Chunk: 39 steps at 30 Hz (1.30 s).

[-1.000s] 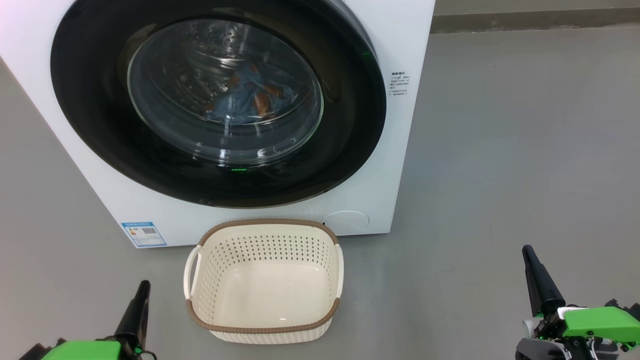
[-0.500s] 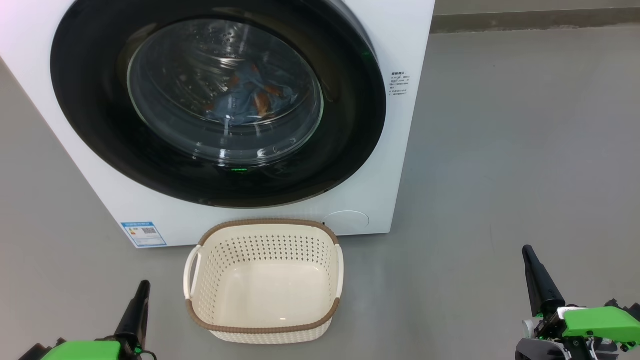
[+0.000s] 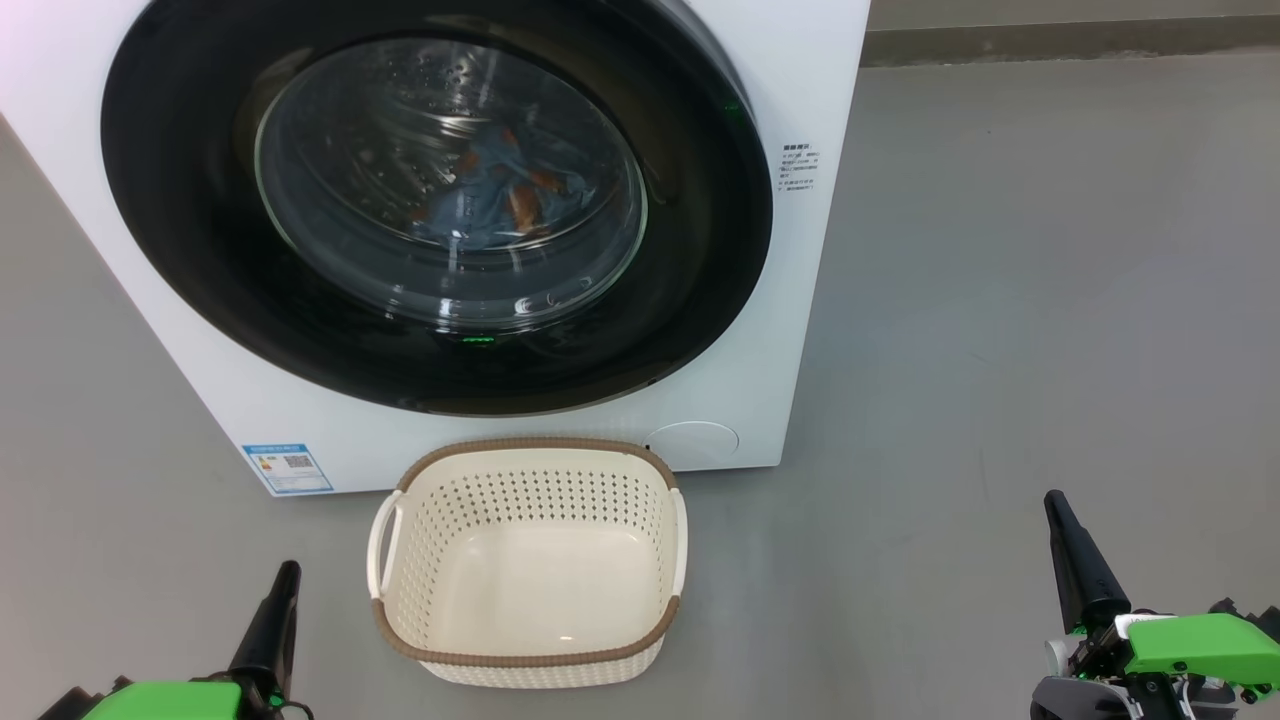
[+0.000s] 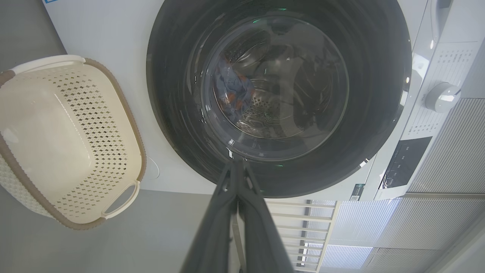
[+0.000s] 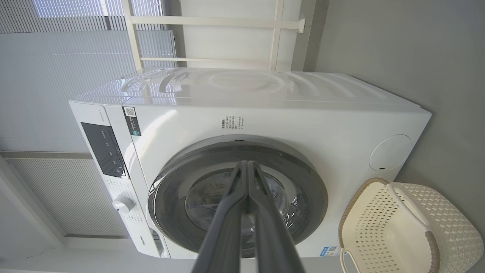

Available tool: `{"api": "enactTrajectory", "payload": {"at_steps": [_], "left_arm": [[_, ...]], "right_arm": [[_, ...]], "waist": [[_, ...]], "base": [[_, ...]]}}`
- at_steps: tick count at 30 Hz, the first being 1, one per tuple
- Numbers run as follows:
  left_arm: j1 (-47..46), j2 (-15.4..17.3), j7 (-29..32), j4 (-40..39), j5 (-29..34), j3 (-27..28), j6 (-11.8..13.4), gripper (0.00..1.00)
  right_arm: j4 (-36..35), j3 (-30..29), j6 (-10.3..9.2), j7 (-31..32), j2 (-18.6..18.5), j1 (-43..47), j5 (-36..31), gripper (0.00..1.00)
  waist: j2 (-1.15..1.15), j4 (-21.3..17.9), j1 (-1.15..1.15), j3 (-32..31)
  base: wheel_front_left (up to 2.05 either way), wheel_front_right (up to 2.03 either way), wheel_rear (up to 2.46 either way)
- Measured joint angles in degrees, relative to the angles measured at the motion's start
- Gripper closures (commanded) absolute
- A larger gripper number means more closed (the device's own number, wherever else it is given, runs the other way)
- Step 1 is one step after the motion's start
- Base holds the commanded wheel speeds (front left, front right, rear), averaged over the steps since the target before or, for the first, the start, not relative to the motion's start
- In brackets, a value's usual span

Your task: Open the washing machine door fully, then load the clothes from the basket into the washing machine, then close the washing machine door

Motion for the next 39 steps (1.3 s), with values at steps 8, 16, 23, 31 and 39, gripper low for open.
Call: {"api": "enactTrajectory", "payload": {"at_steps": [8, 16, 23, 31, 39], "left_arm": [[0.00, -0.03, 0.01, 0.00, 0.00, 0.02, 0.00, 1.00], [0.00, -0.05, 0.01, 0.00, 0.00, 0.04, 0.00, 1.00], [0.00, -0.07, 0.01, 0.00, 0.00, 0.05, 0.00, 1.00], [0.00, -0.07, 0.01, 0.00, 0.00, 0.07, 0.00, 1.00], [0.00, -0.07, 0.01, 0.00, 0.00, 0.08, 0.00, 1.00]], "right_arm": [[0.00, 0.00, 0.00, 0.00, 0.00, 0.00, -0.01, 1.00], [0.00, 0.00, 0.00, 0.00, 0.00, 0.00, 0.00, 1.00], [0.00, 0.00, 0.00, 0.00, 0.00, 0.00, 0.00, 1.00], [0.00, 0.00, 0.00, 0.00, 0.00, 0.00, 0.00, 1.00], [0.00, -0.01, 0.00, 0.00, 0.01, 0.00, -0.01, 1.00]], "waist": [[0.00, 0.00, 0.00, 0.00], [0.00, 0.00, 0.00, 0.00], [0.00, 0.00, 0.00, 0.00], [0.00, 0.00, 0.00, 0.00], [0.00, 0.00, 0.00, 0.00]], "base": [[0.00, 0.00, 0.00], [0.00, 0.00, 0.00], [0.00, 0.00, 0.00], [0.00, 0.00, 0.00], [0.00, 0.00, 0.00]]}}
